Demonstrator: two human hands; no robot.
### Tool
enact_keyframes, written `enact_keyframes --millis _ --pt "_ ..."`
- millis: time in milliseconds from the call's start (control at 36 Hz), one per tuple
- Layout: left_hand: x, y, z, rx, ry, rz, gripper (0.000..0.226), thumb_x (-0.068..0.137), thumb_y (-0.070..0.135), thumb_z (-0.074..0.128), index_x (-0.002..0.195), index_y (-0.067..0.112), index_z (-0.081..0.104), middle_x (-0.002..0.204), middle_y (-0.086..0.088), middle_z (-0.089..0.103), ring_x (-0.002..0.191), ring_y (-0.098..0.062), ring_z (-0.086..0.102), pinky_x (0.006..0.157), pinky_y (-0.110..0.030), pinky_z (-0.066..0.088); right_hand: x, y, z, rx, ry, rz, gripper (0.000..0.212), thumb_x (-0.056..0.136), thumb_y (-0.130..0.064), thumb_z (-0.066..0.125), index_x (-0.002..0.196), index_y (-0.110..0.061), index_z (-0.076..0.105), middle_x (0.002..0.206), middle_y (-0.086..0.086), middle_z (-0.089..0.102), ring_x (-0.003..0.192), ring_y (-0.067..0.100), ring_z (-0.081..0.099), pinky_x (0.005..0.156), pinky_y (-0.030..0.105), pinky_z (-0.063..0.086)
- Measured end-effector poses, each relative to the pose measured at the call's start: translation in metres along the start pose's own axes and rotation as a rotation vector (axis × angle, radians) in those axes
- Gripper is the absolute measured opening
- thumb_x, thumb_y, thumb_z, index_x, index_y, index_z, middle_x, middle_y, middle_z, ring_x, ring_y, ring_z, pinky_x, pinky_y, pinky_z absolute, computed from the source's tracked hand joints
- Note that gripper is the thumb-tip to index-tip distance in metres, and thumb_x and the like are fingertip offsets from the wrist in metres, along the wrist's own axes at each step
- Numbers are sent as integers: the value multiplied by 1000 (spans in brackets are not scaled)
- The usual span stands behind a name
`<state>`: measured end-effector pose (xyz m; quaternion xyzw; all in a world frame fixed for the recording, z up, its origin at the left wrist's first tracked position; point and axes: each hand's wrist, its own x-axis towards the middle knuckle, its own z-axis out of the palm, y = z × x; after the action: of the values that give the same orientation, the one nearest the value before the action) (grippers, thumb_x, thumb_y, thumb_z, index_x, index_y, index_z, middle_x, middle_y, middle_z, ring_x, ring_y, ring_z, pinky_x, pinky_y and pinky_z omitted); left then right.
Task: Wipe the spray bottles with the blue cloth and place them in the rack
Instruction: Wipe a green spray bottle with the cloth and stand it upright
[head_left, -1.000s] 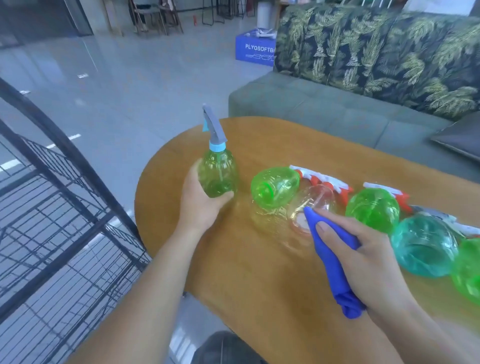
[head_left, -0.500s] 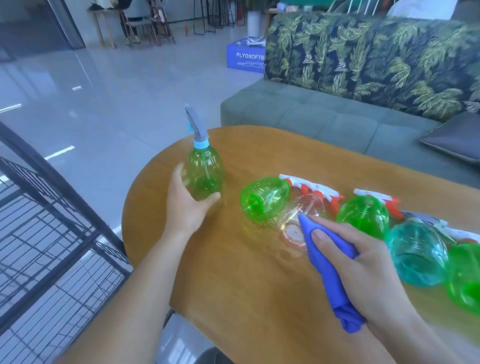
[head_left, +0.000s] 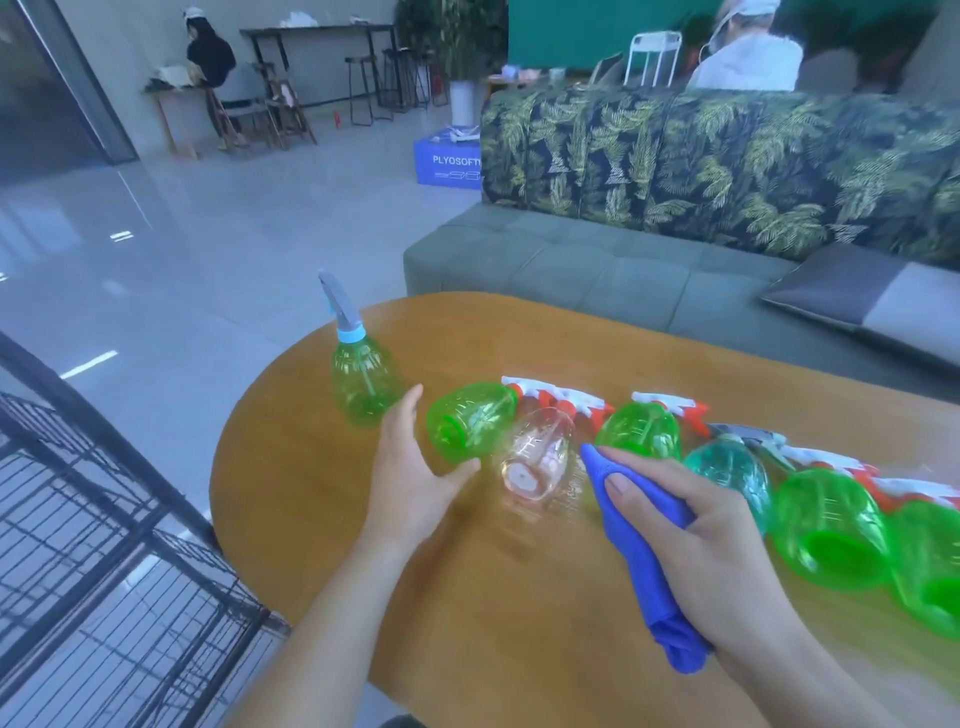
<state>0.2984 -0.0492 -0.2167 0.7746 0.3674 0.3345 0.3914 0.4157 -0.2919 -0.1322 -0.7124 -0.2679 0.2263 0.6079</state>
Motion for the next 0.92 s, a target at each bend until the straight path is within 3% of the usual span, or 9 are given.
enact_keyframes --millis 83,167,250,472,556,611,722,806,917 --pt "8 6 10 31 -31 14 112 76 23 99 166 23 33 165 2 40 153 -15 38 129 -37 32 0 3 -9 10 18 12 20 95 -28 72 104 -44 81 95 -11 76 58 14 62 48 26 48" --pt "14 11 17 63 -30 29 107 77 19 98 164 22 37 163 1 43 150 -14 40 119 -21 26 0 7 -18 17 34 21 20 94 -30 73 104 -46 81 95 -8 76 57 15 61 47 27 46" --pt "15 12 21 79 -16 34 96 78 21 97 159 24 45 156 4 50 142 -8 45 113 -17 27 0 10 -26 19 42 19 20 94 -29 73 104 -45 81 97 -10 77 58 13 62 48 27 47" --pt "3 27 6 38 128 73 88 80 19 96 155 21 50 152 7 53 143 -12 47 117 -23 32 -11 11 -30 43 49 11 21 95 -28 73 101 -46 81 96 -10 76 69 26 68 51 27 50" --pt "-9 44 -5 -65 162 59 88 78 29 98 151 30 50 150 8 57 139 -14 54 121 -40 42 -21 10 -31 55 46 4 20 94 -29 73 103 -46 81 95 -7 74 75 29 68 55 28 50" --pt "-24 62 -6 -214 151 21 84 75 32 100 144 34 51 141 8 65 129 -13 65 111 -41 53 -30 9 -34 52 46 0 21 95 -28 73 103 -45 82 98 -10 76 74 20 69 58 25 50" --pt "-86 110 23 -622 5 -101 71 76 17 99 133 23 57 121 5 78 108 -3 75 88 -21 57 -55 10 -44 67 64 22 20 98 -26 71 109 -39 81 101 -10 79 76 9 70 61 19 49" --pt "-139 132 51 -745 -150 -149 82 68 41 94 140 22 59 128 5 78 123 -16 72 104 -37 54 -76 10 -57 126 139 53 19 101 -23 68 112 -33 79 93 -4 79 69 13 70 57 23 50" --pt "-191 153 75 -826 -286 -170 86 63 45 94 139 26 59 132 -3 76 124 -26 72 109 -49 55 -110 13 -84 214 298 88 18 103 -20 64 112 -27 77 89 -2 79 65 14 70 53 25 51"
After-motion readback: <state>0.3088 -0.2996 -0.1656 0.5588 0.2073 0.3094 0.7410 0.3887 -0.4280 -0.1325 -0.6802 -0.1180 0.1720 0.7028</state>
